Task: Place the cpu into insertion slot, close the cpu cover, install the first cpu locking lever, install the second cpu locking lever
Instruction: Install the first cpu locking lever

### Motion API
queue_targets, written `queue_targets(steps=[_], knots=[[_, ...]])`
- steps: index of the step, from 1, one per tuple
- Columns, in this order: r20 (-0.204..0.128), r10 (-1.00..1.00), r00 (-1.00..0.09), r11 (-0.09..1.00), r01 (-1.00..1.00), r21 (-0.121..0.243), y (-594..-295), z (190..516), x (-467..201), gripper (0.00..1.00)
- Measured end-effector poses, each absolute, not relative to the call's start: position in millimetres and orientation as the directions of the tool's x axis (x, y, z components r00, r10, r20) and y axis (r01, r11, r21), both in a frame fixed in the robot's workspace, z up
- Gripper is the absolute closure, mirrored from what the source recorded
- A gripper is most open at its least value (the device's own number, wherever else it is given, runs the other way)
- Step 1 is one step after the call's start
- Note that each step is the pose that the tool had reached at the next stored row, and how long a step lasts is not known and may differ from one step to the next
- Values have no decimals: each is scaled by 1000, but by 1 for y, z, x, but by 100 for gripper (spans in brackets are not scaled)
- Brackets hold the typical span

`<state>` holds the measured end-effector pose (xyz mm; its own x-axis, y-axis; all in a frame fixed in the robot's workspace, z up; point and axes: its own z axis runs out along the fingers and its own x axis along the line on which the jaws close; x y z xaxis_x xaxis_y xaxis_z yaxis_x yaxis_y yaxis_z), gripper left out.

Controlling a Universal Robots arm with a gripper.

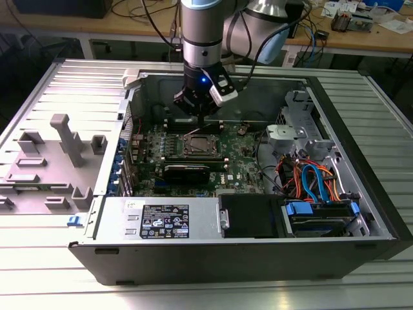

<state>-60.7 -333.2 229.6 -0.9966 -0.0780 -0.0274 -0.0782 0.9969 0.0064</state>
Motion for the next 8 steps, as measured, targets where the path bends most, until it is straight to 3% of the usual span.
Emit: queue_targets(steps=[8], knots=[[-27,-78,-997,997,-78,6,-333,230,-54,89]])
